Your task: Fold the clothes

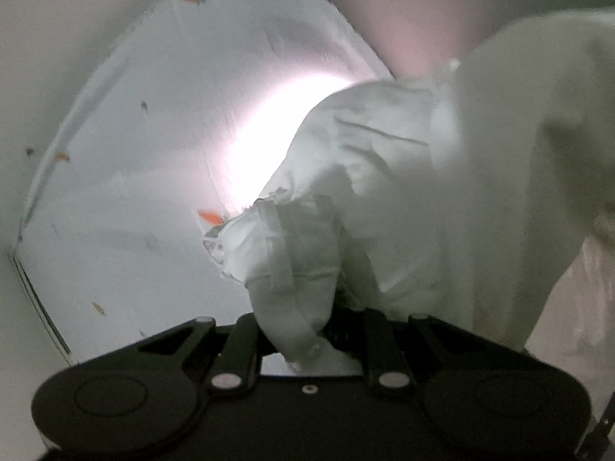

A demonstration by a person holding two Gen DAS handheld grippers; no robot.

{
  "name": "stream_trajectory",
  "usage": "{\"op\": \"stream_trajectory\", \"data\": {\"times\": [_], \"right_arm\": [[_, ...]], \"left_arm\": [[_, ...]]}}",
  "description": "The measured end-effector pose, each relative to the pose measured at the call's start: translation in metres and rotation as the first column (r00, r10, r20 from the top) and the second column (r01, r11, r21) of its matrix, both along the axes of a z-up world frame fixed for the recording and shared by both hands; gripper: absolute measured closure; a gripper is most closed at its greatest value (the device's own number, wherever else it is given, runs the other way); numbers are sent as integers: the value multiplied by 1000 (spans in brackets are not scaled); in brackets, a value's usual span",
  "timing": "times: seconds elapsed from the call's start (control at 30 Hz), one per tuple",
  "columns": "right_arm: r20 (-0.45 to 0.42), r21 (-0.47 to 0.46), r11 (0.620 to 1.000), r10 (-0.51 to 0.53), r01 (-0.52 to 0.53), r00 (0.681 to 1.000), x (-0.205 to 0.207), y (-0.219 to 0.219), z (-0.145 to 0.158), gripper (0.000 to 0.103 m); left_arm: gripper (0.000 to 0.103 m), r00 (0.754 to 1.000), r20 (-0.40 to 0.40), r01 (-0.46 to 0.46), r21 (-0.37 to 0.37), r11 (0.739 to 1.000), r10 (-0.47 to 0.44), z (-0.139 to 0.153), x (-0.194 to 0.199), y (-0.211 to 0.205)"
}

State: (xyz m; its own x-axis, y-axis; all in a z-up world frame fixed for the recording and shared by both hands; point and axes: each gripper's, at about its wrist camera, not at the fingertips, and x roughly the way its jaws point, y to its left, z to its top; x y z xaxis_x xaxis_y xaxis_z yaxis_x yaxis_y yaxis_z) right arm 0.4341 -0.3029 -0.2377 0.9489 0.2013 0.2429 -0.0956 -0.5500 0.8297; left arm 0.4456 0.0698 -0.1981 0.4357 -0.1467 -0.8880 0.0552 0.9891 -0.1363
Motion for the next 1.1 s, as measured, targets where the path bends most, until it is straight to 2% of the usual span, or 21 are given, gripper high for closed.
{"op": "stream_trajectory", "data": {"times": [0.1,0.17,0.27,0.33,0.4,0.5,0.53,0.6,0.63,0.7,0.73,0.77,0.8,0.83,0.87,0.9,0.93,1.0,1.03,1.07,1.1], "right_arm": [[-9,-29,998,62,-62,998,-1,30,2,87],[-33,-71,991,113,-115,993,0,50,2,87],[-124,-157,966,188,-206,974,2,83,-8,87],[-234,-232,929,235,-289,943,3,104,-19,87],[-357,-308,870,270,-385,894,5,122,-30,87],[-445,-390,806,257,-444,858,1,137,-27,86],[-470,-412,786,251,-462,846,0,141,-26,86],[-452,-409,792,256,-454,854,-3,142,-15,76],[-450,-421,781,263,-462,854,-3,141,-8,75],[-469,-497,716,252,-489,846,-5,144,10,72],[-470,-536,681,252,-500,846,-6,146,18,65],[-426,-548,678,279,-491,861,-9,147,23,27],[-381,-555,677,308,-483,872,-11,149,28,10],[-338,-532,696,348,-483,874,-14,151,30,1],[-296,-510,711,385,-485,874,-16,154,33,6],[-273,-511,706,408,-491,871,-13,153,38,9],[-264,-543,686,408,-484,874,-11,153,44,15],[-253,-627,633,386,-454,887,-11,150,54,30],[-256,-637,629,373,-446,892,-14,148,55,46],[-262,-622,647,358,-441,896,-22,149,51,53],[-273,-586,683,342,-437,899,-27,146,42,55]], "left_arm": [[0,1000,-7,-26,-31,999,26,5,-8,21],[0,999,18,-35,-38,999,35,11,-18,38],[0,998,41,-52,-32,998,53,13,-22,60],[0,997,48,-56,-42,998,58,14,-25,74],[0,997,53,-58,-50,997,60,16,-27,84],[0,996,63,-54,-54,997,58,17,-32,96],[0,996,63,-58,-61,996,62,16,-33,98],[0,995,61,-68,-76,995,73,16,-35,102],[0,995,58,-74,-89,993,79,15,-36,103],[0,995,50,-85,-115,990,91,13,-36,104],[0,994,49,-86,-126,988,93,13,-35,103],[0,994,50,-85,-132,988,92,13,-35,102],[0,994,54,-82,-136,987,90,14,-35,101],[0,994,61,-78,-139,987,87,14,-36,99],[0,994,66,-76,-141,987,86,15,-37,99],[0,994,70,-77,-142,987,87,17,-39,99],[0,993,71,-80,-145,986,91,17,-40,99],[0,993,72,-86,-151,985,98,19,-43,100],[0,992,73,-89,-154,984,101,19,-44,101],[0,992,72,-91,-155,984,104,19,-45,101],[0,992,71,-93,-156,983,106,18,-45,101]]}}
